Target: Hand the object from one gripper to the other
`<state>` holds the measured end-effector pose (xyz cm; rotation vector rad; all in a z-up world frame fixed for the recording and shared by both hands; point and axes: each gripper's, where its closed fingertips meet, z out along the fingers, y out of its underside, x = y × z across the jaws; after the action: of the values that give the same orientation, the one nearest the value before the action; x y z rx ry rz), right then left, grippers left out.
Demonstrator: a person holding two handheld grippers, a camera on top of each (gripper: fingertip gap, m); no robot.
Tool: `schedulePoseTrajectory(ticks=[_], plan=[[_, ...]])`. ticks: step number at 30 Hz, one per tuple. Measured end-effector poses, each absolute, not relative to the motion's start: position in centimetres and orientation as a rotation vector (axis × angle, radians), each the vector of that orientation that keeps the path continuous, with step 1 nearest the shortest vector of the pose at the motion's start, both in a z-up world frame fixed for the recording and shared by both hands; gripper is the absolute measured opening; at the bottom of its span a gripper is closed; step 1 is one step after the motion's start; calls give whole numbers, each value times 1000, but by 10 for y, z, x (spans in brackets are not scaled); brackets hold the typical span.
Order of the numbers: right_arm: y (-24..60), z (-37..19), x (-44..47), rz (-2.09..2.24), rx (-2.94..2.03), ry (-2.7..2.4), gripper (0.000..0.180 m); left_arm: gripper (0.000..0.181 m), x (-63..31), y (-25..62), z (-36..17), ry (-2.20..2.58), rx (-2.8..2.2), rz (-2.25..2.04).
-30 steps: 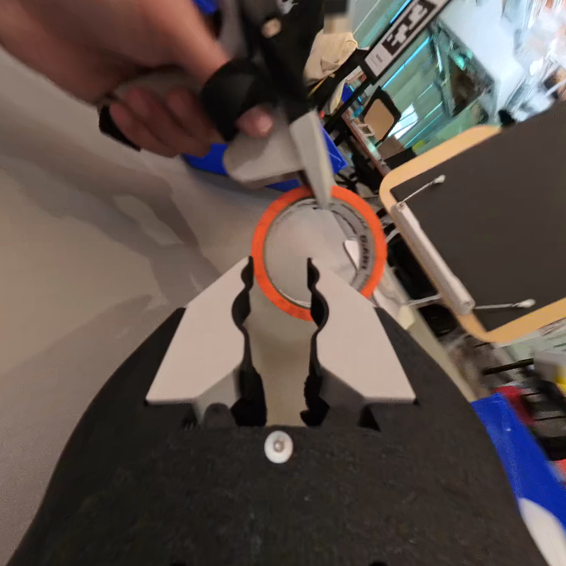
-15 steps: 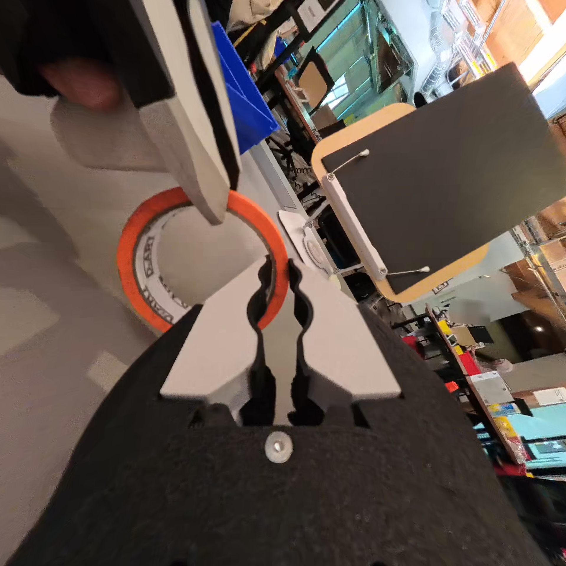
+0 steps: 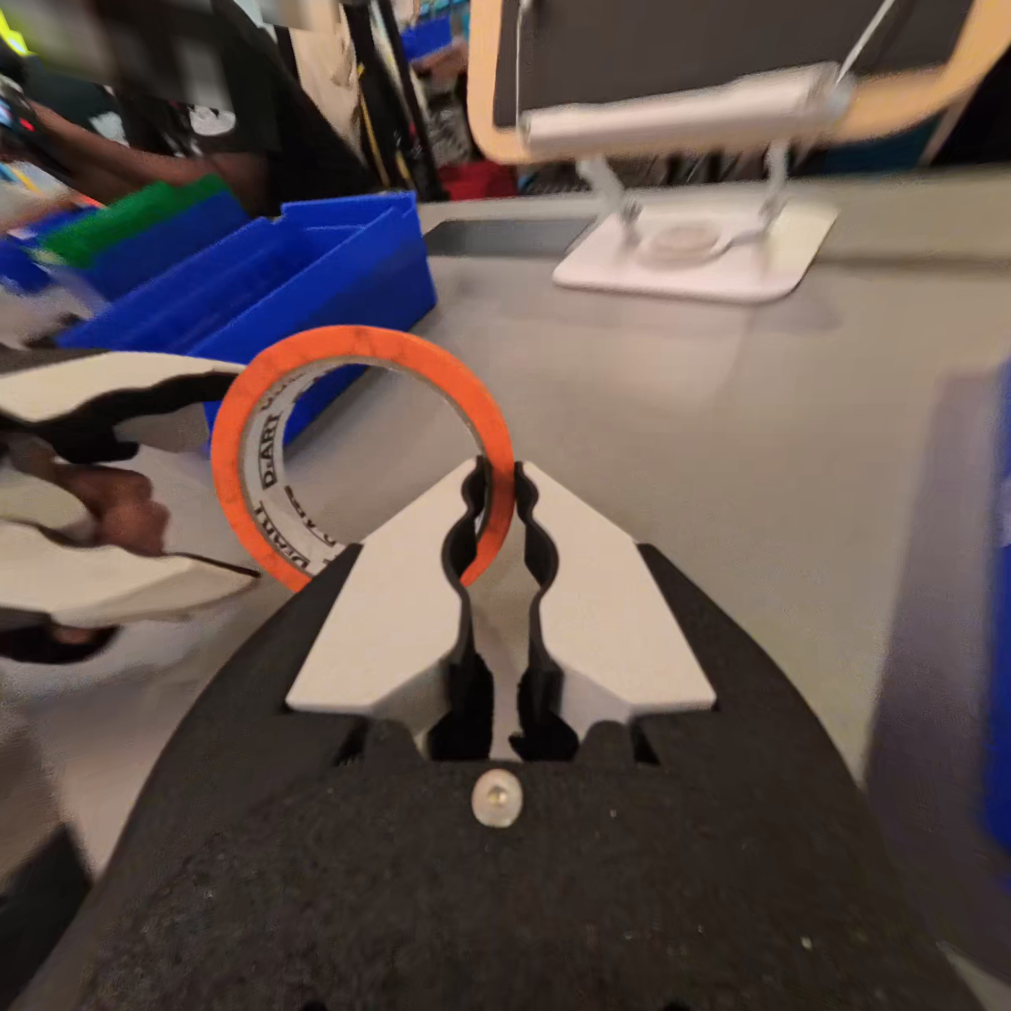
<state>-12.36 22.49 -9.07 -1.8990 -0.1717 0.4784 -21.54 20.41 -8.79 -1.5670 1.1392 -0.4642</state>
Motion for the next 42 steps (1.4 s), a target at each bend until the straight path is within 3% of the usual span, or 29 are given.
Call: schedulePoseTrajectory(ticks=[1, 6, 19, 24, 31, 35, 38, 42], plan=[[223, -97, -128, 582, -1934, -140, 10, 95, -214, 203, -85, 1161, -1506, -358], [213, -101, -156, 1049, -1985, -145, 10, 98, -205, 179, -73, 1343, -1120, 36], [204, -100, -184, 745, -1978, -449, 11, 107, -207, 187, -83, 1378, -1019, 306], [196, -50, -176, 920, -1601, -506, 56, 107, -210, 188, -69, 1258, -1335, -312], [158, -41, -188, 1245, -1501, -687, 121, 107, -217, 161, -39, 1111, -1443, -1296], [139, -32, -218, 1322, -1433, -773, 125, 107, -213, 142, -40, 1179, -1418, -1443], [137, -36, -228, 1345, -1441, -782, 108, 107, -206, 128, -43, 1228, -1396, -1452], [142, -38, -223, 1339, -1491, -794, 106, 106, -202, 131, -46, 1202, -1442, -1412]])
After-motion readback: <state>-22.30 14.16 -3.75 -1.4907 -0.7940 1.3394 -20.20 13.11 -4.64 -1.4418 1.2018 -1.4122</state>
